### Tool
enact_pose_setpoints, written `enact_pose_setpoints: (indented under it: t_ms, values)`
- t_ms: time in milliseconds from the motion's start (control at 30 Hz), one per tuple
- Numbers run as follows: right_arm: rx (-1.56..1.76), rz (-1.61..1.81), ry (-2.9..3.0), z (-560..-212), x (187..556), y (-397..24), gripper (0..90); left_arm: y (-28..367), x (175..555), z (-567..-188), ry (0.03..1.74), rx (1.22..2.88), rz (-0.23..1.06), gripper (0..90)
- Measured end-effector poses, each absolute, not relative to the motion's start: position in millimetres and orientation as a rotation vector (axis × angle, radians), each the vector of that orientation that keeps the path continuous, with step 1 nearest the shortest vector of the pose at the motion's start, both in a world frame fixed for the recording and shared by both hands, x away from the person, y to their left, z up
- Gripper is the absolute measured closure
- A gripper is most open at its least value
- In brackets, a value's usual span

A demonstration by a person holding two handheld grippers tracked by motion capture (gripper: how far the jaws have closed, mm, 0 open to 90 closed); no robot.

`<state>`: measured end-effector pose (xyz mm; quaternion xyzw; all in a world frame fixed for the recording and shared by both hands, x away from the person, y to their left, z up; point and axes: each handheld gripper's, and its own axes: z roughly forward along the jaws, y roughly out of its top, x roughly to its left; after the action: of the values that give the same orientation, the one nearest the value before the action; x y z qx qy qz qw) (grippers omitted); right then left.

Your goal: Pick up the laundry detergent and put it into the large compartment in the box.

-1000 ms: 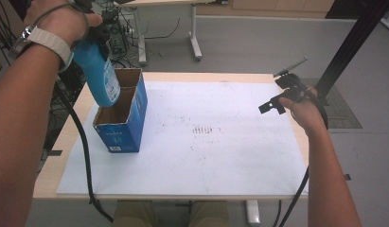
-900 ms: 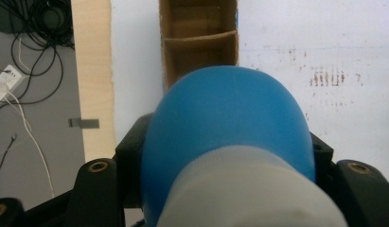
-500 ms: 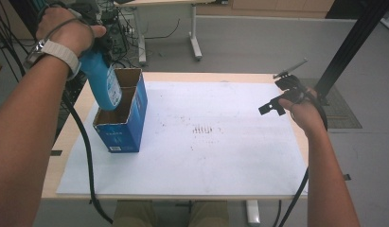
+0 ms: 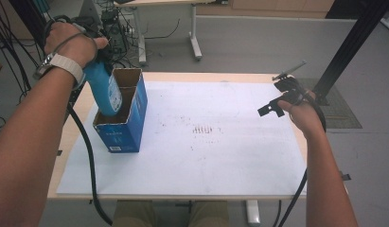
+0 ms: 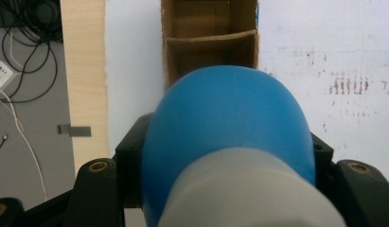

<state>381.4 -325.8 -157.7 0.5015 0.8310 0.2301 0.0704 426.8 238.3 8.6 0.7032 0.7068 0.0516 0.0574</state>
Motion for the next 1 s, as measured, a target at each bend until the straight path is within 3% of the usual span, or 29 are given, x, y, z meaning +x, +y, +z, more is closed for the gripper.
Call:
enact_pose_setpoints:
  t_ms: [1000]
  values:
    - [1.532, 0.684, 2.505, -168, 384, -328, 5.5, 240, 439, -41, 2.139, 2.158, 0.141, 38.6]
